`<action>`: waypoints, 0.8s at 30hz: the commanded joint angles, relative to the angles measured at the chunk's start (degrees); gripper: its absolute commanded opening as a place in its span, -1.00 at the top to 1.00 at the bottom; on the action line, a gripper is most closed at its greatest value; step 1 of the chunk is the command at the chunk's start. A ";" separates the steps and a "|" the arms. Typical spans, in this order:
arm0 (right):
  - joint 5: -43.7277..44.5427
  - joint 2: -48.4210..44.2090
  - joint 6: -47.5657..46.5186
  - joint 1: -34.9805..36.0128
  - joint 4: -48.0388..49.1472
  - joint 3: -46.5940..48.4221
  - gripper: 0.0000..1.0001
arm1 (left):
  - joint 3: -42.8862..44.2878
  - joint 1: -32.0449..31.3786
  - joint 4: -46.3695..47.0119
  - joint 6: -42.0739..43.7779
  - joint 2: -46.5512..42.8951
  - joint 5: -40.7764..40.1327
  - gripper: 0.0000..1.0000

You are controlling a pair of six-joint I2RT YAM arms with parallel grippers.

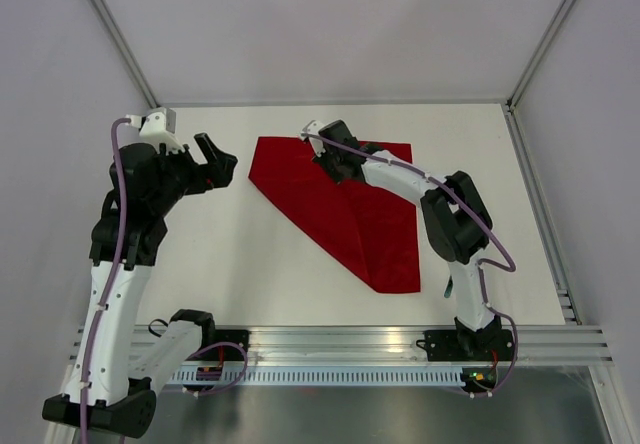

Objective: Fold the napkin, place the utensils inside, and roll it up
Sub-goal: Fold the napkin

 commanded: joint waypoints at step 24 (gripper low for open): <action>0.67 1.97 -2.94 -14.18 6.20 3.50 0.99 | -3.77 0.19 9.42 -4.84 7.20 5.60 -0.99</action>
